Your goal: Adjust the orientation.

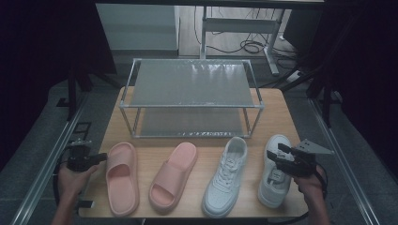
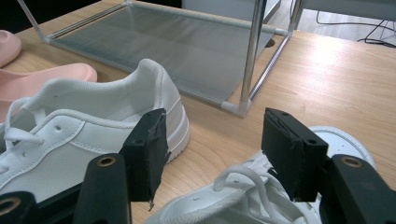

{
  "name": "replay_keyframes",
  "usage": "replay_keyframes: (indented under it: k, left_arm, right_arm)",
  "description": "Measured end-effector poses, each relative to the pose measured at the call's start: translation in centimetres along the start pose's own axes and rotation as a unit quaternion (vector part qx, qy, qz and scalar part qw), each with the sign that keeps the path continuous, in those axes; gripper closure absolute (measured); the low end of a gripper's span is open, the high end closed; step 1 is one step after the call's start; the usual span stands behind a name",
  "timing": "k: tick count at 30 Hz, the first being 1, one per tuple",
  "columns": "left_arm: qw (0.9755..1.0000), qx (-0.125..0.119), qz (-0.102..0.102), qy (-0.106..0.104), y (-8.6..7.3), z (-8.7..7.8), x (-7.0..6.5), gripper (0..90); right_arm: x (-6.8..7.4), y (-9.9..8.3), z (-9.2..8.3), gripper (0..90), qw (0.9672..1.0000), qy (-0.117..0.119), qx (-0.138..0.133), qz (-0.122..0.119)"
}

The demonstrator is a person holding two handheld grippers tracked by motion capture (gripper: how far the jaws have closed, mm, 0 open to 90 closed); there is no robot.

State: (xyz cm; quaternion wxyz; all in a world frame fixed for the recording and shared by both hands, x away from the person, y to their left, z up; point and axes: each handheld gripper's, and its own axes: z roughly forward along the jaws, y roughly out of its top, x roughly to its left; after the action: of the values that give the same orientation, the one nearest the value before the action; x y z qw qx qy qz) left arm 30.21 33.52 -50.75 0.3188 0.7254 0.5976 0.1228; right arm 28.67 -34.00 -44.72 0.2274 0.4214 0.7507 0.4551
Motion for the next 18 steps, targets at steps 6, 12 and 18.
replay_keyframes:
  k: [6, 12, 18]
  left_arm:
    - [0.9995, 0.006, 0.025, -0.016, 1.4, 1.5, -2.1, 90.0]
    - [0.9987, 0.010, 0.041, -0.027, 2.3, 2.6, -3.7, 90.0]
    - [0.9983, 0.009, 0.047, -0.034, 2.7, 3.0, -4.6, 90.0]
  right_arm:
    - [0.0, -0.1, 0.1, 41.1, 1.0000, 0.003, 0.005, 0.002]
    - [0.0, -0.1, 0.2, 40.9, 0.9999, 0.006, 0.009, 0.001]
    - [0.0, -0.2, 0.3, 40.8, 0.9999, 0.008, 0.014, 0.000]
